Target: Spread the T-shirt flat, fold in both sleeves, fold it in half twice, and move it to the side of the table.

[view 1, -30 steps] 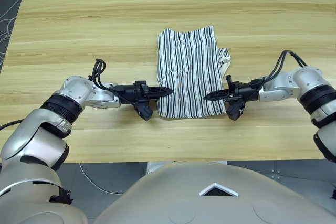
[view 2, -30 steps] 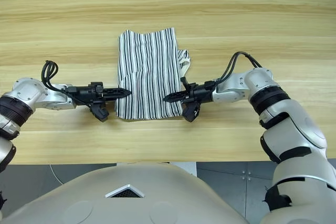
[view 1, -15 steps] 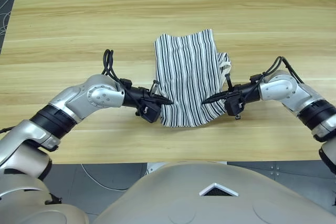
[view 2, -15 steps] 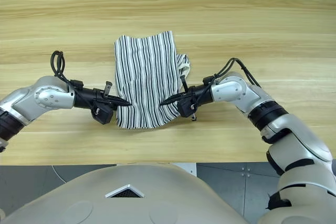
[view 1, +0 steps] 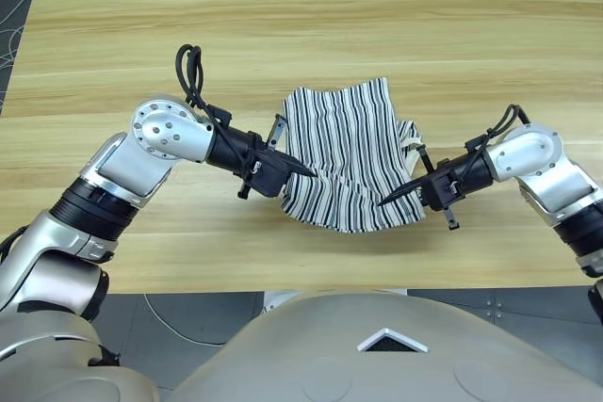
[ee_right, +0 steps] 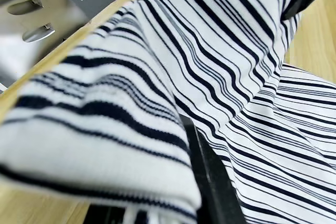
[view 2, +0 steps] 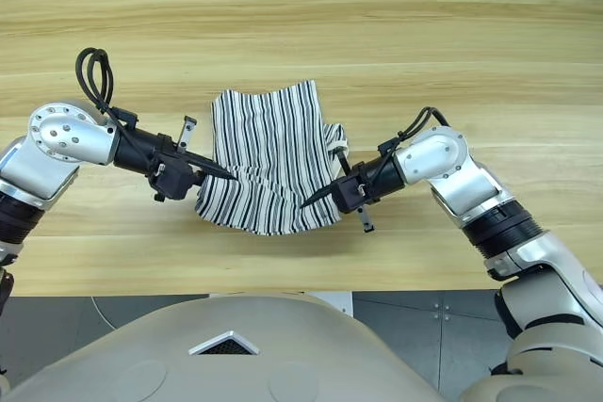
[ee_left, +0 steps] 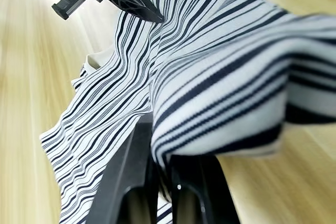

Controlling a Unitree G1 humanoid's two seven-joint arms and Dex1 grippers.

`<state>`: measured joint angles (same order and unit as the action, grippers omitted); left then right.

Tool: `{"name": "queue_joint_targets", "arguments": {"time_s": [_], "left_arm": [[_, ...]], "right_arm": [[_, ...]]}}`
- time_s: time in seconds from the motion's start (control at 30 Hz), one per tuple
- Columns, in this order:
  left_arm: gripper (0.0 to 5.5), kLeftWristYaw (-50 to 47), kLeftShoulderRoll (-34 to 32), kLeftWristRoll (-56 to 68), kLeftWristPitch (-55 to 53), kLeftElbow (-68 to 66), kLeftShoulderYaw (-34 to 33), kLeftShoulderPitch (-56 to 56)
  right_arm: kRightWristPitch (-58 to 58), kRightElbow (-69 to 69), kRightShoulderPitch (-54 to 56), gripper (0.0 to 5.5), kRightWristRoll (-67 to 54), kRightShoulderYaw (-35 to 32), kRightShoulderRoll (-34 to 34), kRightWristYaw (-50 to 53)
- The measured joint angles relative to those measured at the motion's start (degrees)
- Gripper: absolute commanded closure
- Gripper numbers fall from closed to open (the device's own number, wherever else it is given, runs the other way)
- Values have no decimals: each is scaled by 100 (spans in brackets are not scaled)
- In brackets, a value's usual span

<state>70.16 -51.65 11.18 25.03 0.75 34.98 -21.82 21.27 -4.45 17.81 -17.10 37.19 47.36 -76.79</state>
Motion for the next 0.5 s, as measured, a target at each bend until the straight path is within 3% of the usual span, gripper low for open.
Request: {"name": "queue_joint_targets", "arguments": {"time_s": [0.17, 0.5], "left_arm": [[533, 355, 9, 318, -193, -1, -430, 125], [533, 197, 837, -472, 39, -1367, -904, -167]], "right_arm": [[-182, -47, -27, 526, 6, -373, -274, -106], [321, -1423, 506, 526, 737, -902, -1177, 93]]}}
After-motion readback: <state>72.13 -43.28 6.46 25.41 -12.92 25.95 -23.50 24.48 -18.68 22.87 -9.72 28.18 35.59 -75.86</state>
